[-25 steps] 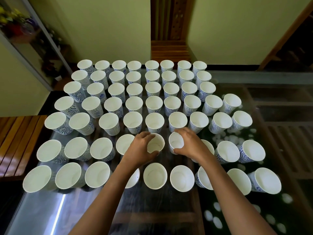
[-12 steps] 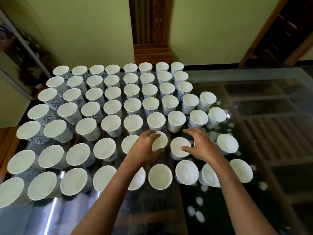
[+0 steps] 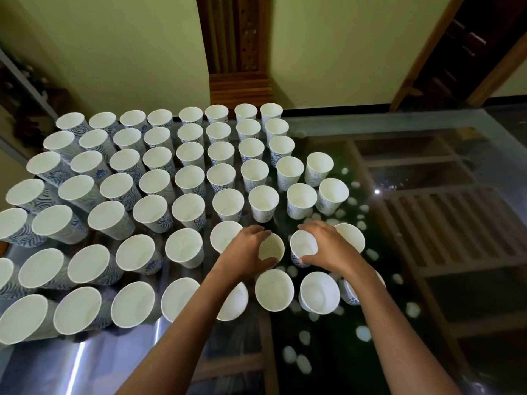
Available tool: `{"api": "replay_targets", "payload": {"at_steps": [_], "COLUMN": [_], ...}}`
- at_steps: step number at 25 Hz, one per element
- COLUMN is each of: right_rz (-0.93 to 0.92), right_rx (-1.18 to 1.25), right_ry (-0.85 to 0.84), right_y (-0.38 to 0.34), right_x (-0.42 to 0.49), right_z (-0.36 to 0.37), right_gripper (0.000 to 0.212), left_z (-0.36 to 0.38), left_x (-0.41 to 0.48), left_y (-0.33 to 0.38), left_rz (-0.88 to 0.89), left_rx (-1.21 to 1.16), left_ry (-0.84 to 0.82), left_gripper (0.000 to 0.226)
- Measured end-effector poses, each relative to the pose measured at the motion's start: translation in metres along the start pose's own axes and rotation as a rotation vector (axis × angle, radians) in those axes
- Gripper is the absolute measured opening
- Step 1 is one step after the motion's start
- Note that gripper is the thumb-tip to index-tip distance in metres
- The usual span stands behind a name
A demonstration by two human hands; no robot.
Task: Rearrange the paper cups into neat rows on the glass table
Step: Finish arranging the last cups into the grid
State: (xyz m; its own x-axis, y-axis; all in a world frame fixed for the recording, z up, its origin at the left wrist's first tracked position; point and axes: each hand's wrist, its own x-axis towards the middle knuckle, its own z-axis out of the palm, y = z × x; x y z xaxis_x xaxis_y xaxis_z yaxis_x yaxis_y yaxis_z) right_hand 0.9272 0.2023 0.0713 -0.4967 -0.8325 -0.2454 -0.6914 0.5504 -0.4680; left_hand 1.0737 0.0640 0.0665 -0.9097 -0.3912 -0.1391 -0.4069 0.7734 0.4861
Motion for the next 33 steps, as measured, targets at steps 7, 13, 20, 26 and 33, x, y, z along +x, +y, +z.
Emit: {"api": "replay_targets", "payload": {"at_steps": [7, 13, 20, 26, 33], "right_rz": [-0.012, 0.009, -0.003, 0.041, 0.135], "right_rx": [0.024, 0.013, 0.055, 0.093, 0.099], "right_ry": [0.0, 0.051, 0.075, 0.169, 0.103], "right_y": [0.008, 0.01, 0.014, 0.042, 0.076], "right_x": [0.008, 0.02, 0.025, 0.007, -0.022], "right_z": [0.0, -0.008, -0.012, -0.033, -0.038], "right_gripper": [0.071, 0.067, 0.069, 0.075, 0.08], "left_z": [0.003, 0.003, 0.004, 0.01, 0.03], "left_x": [0.006, 0.022, 0.029, 0.039, 0.066], "left_y": [0.001, 0.004, 0.0, 0.021, 0.06], "left_rz": [-0.005, 0.007, -0.015, 0.018, 0.061], "left_rx": [0.007, -0.086, -0.093, -0.072, -0.074], "left_ry": [0.008, 0.081, 0.098, 0.12, 0.101], "left_gripper": [0.071, 0.067, 0.069, 0.066, 0.067]}}
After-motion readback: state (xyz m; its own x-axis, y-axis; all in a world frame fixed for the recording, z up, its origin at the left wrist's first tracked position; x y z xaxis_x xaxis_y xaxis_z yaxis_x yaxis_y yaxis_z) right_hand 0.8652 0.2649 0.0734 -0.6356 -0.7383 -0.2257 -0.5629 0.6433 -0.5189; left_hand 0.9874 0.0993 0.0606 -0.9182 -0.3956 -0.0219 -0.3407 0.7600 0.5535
